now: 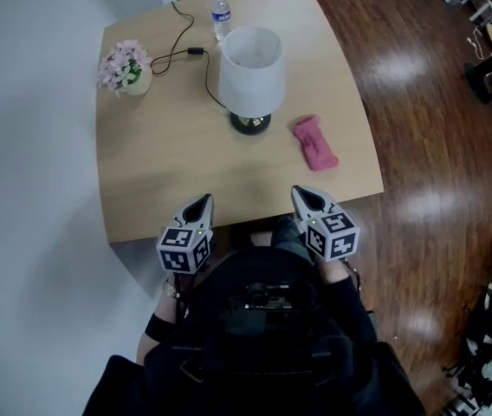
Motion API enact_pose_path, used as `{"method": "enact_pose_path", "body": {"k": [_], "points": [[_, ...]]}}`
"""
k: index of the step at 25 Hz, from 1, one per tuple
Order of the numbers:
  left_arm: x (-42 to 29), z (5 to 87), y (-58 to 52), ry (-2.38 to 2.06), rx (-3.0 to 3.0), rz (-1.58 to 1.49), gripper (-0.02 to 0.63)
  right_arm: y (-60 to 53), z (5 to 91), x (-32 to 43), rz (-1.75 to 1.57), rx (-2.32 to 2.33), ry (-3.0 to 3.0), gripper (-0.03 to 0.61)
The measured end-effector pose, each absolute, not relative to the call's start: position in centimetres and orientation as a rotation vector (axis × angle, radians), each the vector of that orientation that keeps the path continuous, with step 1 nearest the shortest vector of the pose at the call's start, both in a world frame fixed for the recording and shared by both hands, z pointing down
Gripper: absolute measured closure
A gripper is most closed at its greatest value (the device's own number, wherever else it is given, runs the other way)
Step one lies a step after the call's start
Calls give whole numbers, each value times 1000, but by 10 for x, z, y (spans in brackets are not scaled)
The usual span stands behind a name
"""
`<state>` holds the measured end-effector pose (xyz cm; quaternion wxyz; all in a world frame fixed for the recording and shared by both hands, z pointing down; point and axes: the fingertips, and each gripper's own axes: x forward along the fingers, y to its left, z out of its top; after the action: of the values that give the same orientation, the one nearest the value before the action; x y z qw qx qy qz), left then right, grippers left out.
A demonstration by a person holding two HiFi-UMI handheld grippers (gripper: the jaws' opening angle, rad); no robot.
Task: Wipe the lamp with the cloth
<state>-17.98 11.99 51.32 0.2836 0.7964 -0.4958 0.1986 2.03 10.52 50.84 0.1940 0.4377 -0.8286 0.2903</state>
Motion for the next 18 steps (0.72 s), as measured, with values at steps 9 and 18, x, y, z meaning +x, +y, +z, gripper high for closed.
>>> {"method": "enact_pose_path", "body": {"k": [9,18], "points": [[-184,510,130,-1318,2141,510,611,107,501,-10,744,1163,-2356,569],[-186,510,133,-1309,2144,516,611,111,500,-13,683,1154,-2368,574]]}}
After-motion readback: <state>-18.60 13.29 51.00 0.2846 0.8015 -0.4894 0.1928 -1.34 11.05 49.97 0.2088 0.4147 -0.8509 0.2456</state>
